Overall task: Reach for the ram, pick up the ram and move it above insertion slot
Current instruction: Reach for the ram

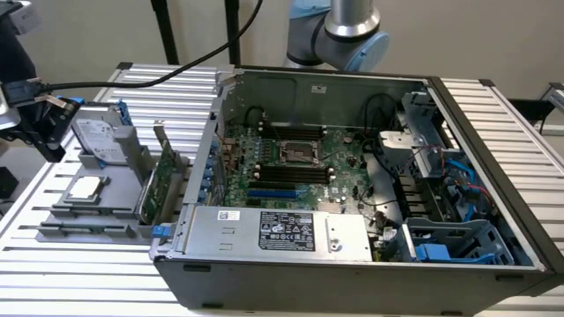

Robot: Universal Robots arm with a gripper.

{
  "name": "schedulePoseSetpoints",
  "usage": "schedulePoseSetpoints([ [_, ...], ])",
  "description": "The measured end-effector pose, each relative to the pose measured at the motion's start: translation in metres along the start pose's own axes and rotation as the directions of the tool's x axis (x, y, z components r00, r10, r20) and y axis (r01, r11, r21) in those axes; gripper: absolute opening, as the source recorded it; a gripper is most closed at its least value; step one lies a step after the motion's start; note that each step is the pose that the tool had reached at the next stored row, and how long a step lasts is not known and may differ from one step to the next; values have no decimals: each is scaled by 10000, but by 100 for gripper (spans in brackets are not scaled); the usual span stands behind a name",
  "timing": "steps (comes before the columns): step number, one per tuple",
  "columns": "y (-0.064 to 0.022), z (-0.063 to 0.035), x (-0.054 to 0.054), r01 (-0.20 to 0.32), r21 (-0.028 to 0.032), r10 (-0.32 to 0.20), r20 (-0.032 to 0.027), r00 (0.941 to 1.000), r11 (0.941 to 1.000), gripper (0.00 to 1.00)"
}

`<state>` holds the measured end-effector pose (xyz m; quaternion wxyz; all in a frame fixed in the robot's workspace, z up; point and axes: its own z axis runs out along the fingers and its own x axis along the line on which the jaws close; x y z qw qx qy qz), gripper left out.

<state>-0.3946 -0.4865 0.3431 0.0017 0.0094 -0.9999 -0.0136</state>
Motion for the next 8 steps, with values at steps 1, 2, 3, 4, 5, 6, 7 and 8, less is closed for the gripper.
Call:
schedulePoseSetpoints([
  [1,-16,5,14,0,18,0,-4,10000,10000,11],
  [2,-22,8,21,-1,36,1,-5,10000,10000,11],
  [3,-23,8,21,-1,41,1,-4,10000,10000,11],
  [4,-23,8,21,-1,41,1,-4,10000,10000,11],
  [5,-23,8,21,0,42,1,-5,10000,10000,11],
  [6,-23,8,21,0,41,0,-4,10000,10000,11],
  [7,-23,8,21,0,42,0,-4,10000,10000,11],
  [8,-23,8,21,0,42,0,-4,10000,10000,11],
])
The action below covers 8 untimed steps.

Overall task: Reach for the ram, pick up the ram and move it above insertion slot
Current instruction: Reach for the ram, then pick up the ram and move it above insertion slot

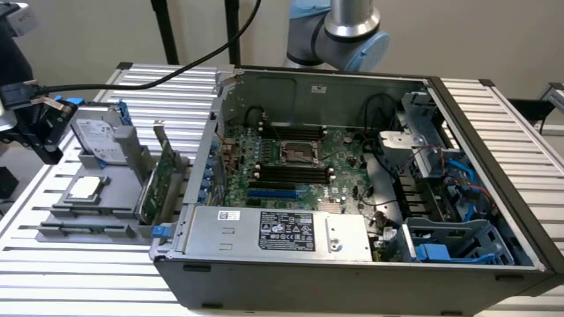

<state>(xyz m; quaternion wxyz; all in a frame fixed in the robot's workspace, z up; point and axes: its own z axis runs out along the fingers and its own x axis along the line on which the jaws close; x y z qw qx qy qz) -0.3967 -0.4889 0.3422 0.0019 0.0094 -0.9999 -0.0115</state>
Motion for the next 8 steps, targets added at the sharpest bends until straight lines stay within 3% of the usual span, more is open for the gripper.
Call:
schedulePoseSetpoints([
  [8,0,0,0,0,0,0,0,10000,10000,11],
])
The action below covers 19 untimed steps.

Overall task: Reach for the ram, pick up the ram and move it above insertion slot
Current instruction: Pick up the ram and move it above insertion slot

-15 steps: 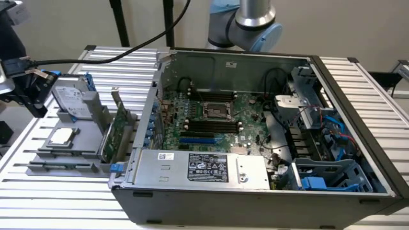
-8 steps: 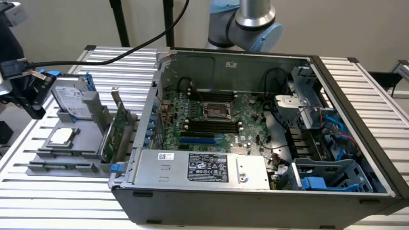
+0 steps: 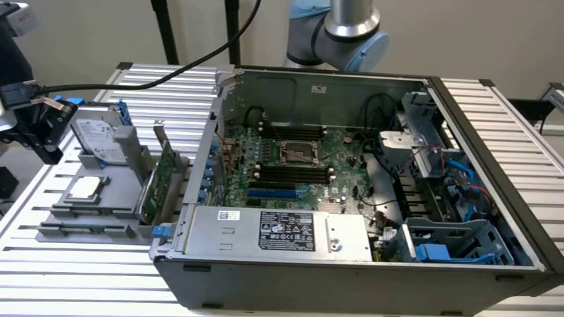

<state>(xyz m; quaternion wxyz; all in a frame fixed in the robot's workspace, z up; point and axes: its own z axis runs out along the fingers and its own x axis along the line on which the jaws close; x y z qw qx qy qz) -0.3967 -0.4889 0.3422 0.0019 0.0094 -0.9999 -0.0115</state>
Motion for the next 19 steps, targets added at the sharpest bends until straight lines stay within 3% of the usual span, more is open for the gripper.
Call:
schedulePoseSetpoints([
  [13,-1,0,-6,15,1,-15,-1,10000,10000,11],
  [19,0,0,-9,976,-2,-976,-23,9952,9952,11],
])
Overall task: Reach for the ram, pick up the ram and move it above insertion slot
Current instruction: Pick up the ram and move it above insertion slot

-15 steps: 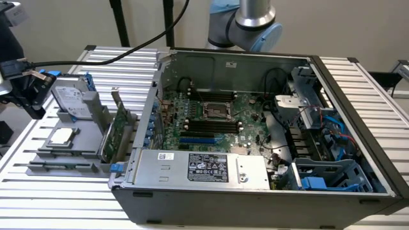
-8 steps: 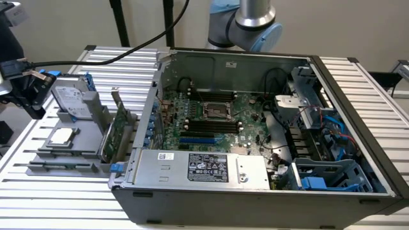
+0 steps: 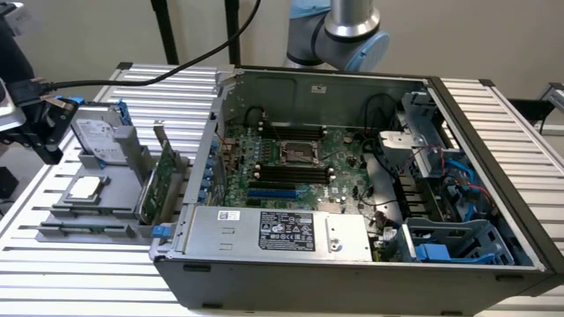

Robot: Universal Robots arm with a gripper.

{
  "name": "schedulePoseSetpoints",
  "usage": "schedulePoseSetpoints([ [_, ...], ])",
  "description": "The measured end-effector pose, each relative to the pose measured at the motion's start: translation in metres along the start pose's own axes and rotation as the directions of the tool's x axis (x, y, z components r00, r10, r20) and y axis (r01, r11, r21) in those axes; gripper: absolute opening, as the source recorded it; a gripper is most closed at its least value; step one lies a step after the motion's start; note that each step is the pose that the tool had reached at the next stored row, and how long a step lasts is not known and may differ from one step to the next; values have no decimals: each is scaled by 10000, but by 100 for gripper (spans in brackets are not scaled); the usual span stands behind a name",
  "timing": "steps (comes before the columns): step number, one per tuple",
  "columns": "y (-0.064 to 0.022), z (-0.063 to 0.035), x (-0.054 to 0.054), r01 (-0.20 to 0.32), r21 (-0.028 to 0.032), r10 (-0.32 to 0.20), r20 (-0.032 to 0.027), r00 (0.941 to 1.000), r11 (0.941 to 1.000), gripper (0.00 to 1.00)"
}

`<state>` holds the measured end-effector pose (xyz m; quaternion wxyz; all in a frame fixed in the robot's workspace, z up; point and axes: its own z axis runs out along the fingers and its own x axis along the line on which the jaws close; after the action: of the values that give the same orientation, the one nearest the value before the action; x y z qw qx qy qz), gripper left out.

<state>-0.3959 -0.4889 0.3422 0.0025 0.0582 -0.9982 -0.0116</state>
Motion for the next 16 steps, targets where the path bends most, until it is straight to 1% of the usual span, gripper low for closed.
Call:
schedulePoseSetpoints([
  [2,0,1,0,360,1,-360,-8,9994,9994,11],
  [4,0,1,0,718,2,-718,-18,9974,9974,11],
  [6,0,2,0,1076,2,-1076,-26,9942,9942,11],
  [8,0,2,0,1439,3,-1439,-34,9896,9896,11],
  [10,0,2,0,1805,3,-1805,-44,9836,9836,11],
  [12,0,3,0,2163,2,-2163,-52,9763,9763,11],
  [14,0,2,0,2506,2,-2506,-61,9681,9681,11],
  [16,0,2,0,2853,0,-2852,-69,9584,9585,11],
])
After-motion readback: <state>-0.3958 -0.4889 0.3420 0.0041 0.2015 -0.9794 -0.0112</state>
